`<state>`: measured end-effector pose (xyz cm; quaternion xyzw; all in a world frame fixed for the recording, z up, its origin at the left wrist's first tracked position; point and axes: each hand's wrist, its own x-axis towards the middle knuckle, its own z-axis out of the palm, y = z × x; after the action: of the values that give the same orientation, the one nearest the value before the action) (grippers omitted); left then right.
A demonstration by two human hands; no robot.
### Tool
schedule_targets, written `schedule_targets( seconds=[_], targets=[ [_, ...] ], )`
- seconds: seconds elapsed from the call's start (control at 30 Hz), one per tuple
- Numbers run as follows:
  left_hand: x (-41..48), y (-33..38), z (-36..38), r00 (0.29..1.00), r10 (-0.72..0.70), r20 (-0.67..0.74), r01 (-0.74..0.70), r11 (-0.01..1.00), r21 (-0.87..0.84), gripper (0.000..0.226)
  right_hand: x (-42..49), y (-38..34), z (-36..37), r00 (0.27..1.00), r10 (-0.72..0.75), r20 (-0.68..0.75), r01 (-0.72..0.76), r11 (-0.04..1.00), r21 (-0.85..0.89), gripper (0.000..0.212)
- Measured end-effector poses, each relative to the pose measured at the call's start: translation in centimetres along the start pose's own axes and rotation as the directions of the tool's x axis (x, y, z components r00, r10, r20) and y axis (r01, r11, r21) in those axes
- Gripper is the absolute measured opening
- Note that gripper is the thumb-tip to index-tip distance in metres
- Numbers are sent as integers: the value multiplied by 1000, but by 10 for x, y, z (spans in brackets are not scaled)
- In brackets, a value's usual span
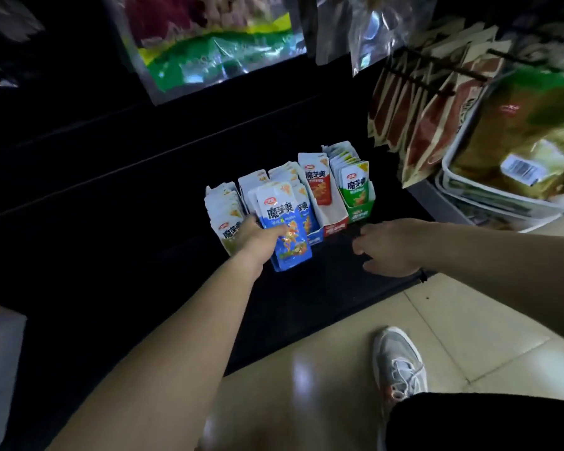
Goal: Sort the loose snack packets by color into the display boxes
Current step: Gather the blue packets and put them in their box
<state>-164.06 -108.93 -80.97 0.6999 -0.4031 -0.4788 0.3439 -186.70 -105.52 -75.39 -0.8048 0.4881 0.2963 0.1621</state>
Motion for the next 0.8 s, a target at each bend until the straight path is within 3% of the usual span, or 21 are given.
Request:
schedule_targets(
  seconds=[0.2,0.43,0.57,0.8],
  targets=[
    [68,10,47,980,164,-109,-156,985,80,38,55,27,28,999,-33,42,33,999,10,45],
    [88,-12,72,969,238,-68,-219,953,208,38,85,29,51,997,-36,62,30,995,94,46],
    [87,-11,84,976,187,-110,-178,980,83,31,86,17,61,996,-56,75,46,992,121,45],
    [81,-31,76,967,250,-48,-223,923,312,38,83,5,66,992,-78,102,61,986,157,44]
  ],
)
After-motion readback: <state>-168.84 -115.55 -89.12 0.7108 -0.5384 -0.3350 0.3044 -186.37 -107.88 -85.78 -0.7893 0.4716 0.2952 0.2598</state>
